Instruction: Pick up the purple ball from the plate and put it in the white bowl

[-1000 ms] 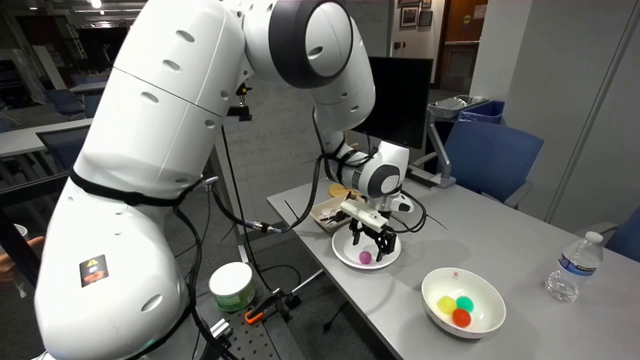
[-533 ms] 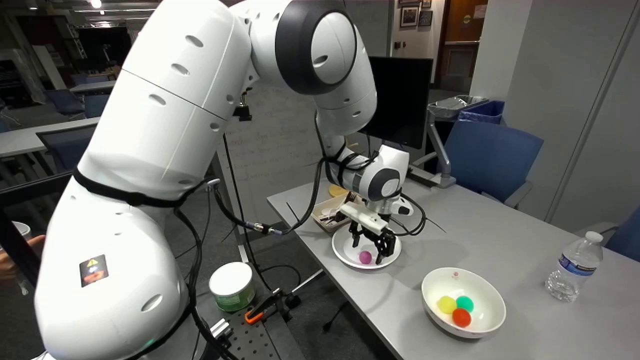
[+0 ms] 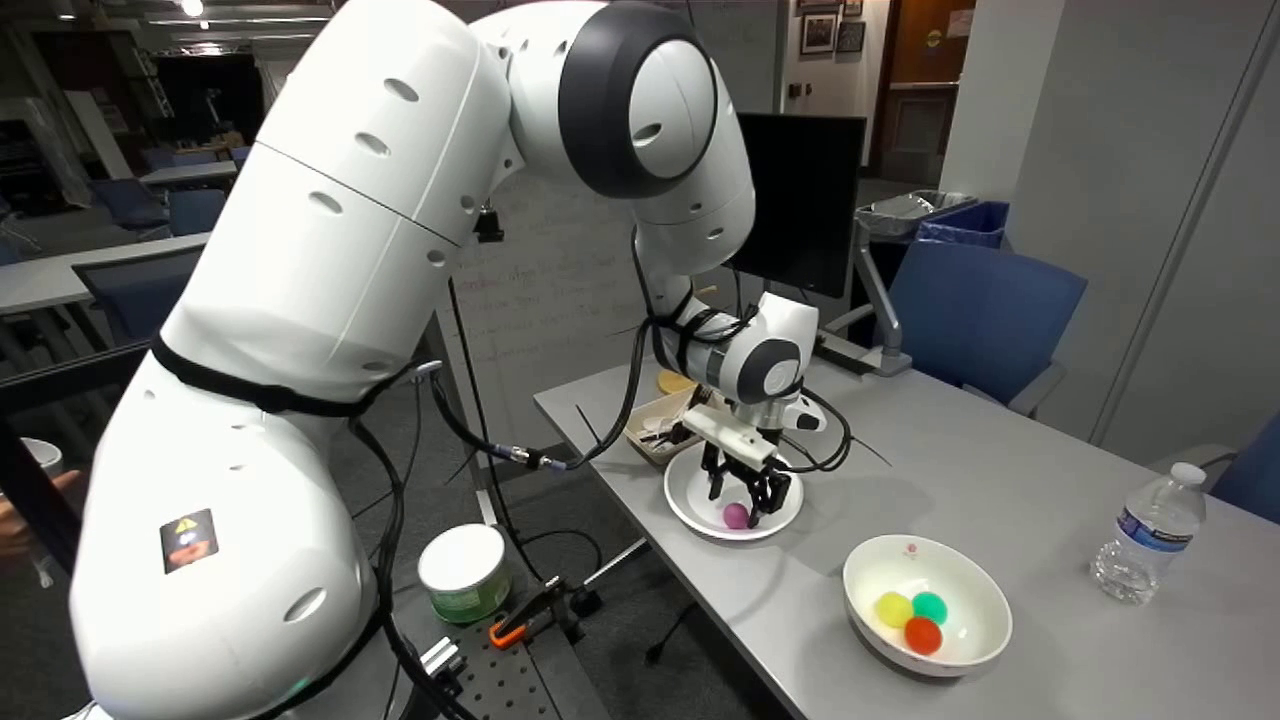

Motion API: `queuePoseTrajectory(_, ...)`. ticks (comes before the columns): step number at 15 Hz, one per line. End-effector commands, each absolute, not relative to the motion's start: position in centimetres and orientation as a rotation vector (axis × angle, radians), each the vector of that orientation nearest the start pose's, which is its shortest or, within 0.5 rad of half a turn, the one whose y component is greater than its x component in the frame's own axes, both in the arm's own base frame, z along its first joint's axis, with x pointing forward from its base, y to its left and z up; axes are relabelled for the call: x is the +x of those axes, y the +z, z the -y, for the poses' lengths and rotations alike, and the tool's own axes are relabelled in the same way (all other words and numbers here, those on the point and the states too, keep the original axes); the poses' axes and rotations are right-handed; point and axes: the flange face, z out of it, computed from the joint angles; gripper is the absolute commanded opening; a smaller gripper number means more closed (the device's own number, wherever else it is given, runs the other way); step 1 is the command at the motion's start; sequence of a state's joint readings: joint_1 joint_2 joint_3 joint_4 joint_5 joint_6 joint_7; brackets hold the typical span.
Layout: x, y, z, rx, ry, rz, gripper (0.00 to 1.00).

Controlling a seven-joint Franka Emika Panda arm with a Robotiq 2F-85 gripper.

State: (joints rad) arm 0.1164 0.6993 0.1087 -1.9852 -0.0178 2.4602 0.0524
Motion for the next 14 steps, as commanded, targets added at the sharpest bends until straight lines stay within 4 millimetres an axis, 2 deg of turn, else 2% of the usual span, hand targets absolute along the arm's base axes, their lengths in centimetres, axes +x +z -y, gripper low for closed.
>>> queuePoseTrajectory(1, 56.5, 9.0, -13.6, -3.081, 0.317, 0.262, 0.49)
queuePoseTrajectory(5, 56.7, 9.4, -13.6, -3.084, 0.306, 0.256, 0.20)
queuePoseTrajectory(6, 56.7, 9.6, -13.6, -3.084, 0.306, 0.254, 0.16)
queuePoseTrajectory(9, 56.2, 10.8, -13.8, -3.086, 0.323, 0.251, 0.16)
queuePoseTrajectory(14, 55.5, 14.8, -13.2, -3.101, 0.321, 0.261, 0.16)
